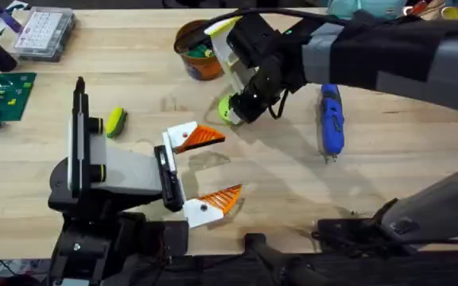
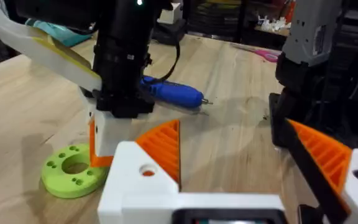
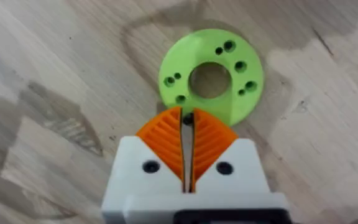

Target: Pick up the gripper from the table and insert it into the empty holder that is missing its gripper. Then pick up a screw, insert it into the mounting hole, and use the screwdriver to tighten it. Finally, clean up the table by picking up the vegetable and placing it into the bucket.

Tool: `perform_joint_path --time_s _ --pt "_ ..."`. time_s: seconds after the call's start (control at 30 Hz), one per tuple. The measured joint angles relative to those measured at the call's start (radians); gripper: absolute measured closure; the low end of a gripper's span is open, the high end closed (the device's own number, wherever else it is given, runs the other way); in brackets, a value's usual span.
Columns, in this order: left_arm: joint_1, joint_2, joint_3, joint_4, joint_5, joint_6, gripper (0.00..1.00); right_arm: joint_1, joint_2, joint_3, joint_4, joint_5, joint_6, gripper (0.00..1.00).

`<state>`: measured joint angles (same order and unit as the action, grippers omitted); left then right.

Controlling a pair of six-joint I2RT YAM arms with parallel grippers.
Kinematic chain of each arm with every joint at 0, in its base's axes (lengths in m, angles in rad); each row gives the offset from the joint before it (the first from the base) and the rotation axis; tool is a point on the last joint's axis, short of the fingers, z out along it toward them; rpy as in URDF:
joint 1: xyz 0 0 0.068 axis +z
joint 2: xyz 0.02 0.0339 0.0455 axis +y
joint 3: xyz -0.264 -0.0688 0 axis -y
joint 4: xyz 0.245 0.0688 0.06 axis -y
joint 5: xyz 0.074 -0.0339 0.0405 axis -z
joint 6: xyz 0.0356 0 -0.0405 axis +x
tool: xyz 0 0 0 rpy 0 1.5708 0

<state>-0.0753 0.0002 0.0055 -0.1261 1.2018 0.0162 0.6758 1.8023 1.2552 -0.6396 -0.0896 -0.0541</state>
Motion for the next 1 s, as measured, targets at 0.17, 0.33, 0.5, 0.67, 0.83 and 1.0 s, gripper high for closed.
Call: perform_joint_path --time_s 0.17,0.33,0.5,0.67,0.83,1.0 --pt "0.0 0.0 0.0 0.0 0.0 0.0 0.01 0.0 0.0 0.0 0.0 0.0 0.001 0.991" --pt "0.0 0.0 0.0 0.0 0.0 0.0 0.01 0.0 0.0 0.0 0.0 0.0 0.001 0.993" --pt "0.0 0.0 0.0 0.0 0.0 0.0 0.01 0.0 0.0 0.0 0.0 0.0 0.001 0.994" --pt "0.0 0.0 0.0 0.0 0.0 0.0 0.01 0.0 0.0 0.0 0.0 0.0 0.001 0.994" --pt "0.0 0.0 0.0 0.0 0.0 0.0 0.01 0.0 0.0 0.023 -0.031 0.0 0.001 0.994" --pt "0.0 0.0 0.0 0.0 0.0 0.0 0.01 -0.002 0.0 0.113 -0.112 0.0 0.001 0.994"
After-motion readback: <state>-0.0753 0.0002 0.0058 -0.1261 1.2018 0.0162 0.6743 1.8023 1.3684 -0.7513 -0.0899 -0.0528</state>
